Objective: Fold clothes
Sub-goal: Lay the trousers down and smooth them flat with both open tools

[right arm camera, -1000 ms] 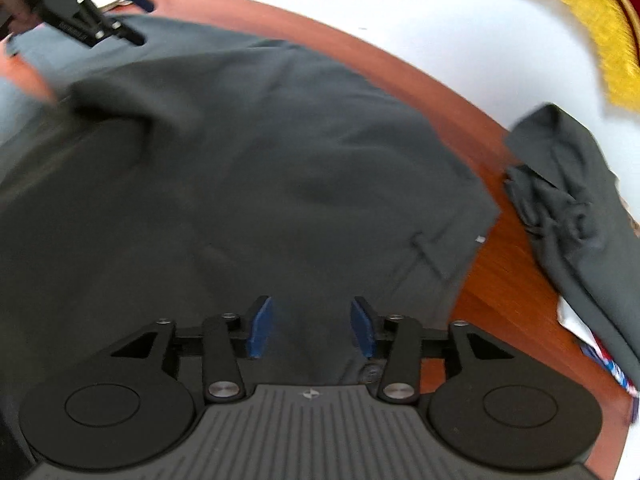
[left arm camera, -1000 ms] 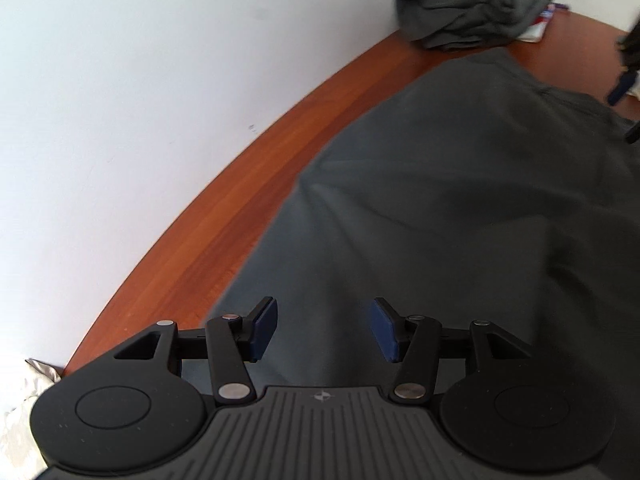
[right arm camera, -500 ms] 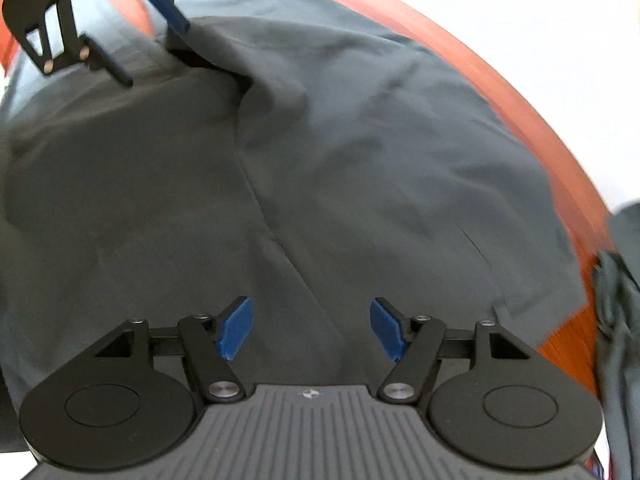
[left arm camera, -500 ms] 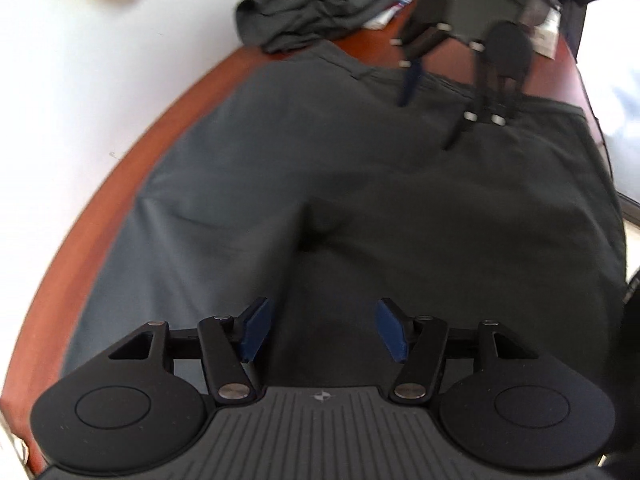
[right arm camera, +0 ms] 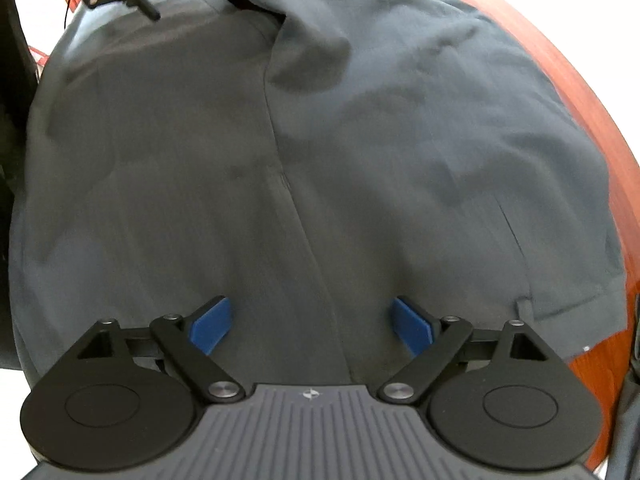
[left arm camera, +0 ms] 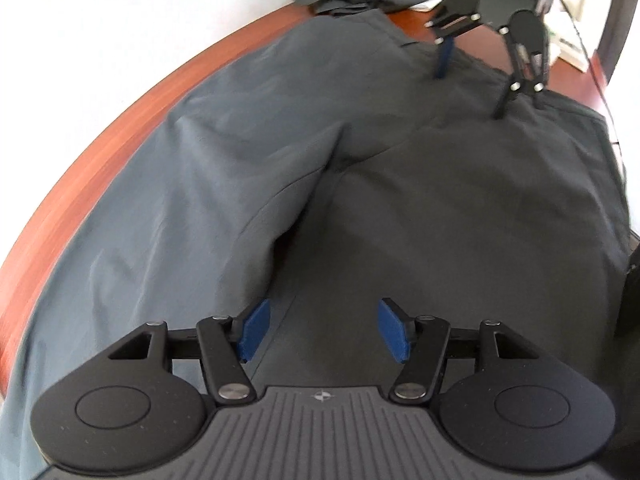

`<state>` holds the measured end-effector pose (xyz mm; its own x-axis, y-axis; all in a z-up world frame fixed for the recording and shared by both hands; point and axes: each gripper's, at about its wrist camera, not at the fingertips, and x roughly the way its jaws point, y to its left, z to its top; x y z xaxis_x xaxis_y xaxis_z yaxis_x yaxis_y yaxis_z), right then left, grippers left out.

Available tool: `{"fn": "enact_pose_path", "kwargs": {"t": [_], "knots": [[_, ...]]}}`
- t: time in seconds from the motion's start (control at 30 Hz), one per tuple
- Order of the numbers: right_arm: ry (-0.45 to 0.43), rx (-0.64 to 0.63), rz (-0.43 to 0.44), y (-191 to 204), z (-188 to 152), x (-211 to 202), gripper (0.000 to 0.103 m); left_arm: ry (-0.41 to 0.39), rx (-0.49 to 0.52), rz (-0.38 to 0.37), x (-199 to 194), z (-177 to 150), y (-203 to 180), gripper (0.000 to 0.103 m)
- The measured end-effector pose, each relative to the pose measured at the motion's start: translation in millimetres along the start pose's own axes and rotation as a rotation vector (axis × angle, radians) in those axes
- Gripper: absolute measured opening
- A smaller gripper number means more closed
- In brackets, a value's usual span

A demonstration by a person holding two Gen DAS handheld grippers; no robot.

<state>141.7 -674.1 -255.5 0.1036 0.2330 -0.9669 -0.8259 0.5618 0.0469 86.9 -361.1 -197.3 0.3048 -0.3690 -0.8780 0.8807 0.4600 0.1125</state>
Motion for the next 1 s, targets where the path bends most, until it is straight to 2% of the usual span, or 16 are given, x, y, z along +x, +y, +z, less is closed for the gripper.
{"fn": "enact_pose_path", "kwargs": {"t": [0.17, 0.43, 0.77, 1.0], "knots": [[0.018, -0.01, 0.003, -2, -20, -8, 0.092, 0.027, -0.032, 0.025, 9, -8, 10, 0.061], [0.075, -0.029, 0.005, -8, -35, -10, 0.092, 0.055, -0.061, 0.055, -1, -28, 42, 0.061], [0.179, 0.027, -0.015, -14, -69, -20, 0.095, 0.068, -0.074, 0.087, 4, -43, 65, 0.061], [0.183, 0.081, -0.034, -3, -68, -23, 0.093, 0.075, -0.108, 0.144, 0, -61, 84, 0.061]]}}
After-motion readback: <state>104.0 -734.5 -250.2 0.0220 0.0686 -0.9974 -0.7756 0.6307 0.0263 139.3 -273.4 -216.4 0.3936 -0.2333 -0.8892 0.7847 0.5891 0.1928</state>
